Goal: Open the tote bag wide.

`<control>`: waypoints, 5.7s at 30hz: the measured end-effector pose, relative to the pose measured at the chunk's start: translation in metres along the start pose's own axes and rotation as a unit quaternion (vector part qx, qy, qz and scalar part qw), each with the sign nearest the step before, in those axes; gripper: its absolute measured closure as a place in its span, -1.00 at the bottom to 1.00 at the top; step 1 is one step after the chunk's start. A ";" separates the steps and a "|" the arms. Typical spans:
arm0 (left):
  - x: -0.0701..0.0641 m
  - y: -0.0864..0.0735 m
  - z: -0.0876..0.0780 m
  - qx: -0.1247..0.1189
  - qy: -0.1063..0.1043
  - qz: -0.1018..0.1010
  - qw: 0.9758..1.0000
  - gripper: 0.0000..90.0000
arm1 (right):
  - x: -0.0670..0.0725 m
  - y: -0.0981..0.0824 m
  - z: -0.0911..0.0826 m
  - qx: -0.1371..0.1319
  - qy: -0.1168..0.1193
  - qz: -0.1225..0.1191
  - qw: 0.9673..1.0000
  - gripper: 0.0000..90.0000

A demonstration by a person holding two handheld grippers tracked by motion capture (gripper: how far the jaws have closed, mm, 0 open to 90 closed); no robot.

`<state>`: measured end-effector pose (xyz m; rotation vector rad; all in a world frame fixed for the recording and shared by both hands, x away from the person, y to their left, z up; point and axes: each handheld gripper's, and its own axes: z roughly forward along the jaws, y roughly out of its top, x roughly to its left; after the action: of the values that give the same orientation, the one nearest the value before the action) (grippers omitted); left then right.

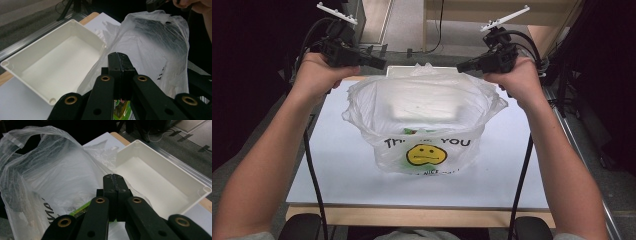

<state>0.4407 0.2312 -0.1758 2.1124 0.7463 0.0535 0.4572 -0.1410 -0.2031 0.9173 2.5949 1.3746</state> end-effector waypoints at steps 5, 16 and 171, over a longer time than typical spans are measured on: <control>-0.010 0.011 0.008 0.008 -0.002 0.010 1.000 1.00 | 0.008 0.006 0.010 -0.005 0.013 -0.017 1.000 1.00; -0.024 0.017 0.043 0.034 -0.017 0.022 0.999 1.00 | 0.028 0.018 0.040 -0.003 0.032 -0.050 0.998 1.00; 0.066 -0.250 0.119 0.085 0.114 -0.216 0.966 1.00 | -0.038 -0.244 0.110 0.105 -0.139 0.172 0.970 1.00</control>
<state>0.4071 0.2898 -0.4528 2.0754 1.3797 -0.0060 0.4086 -0.1840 -0.4653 1.5299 2.4762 0.9457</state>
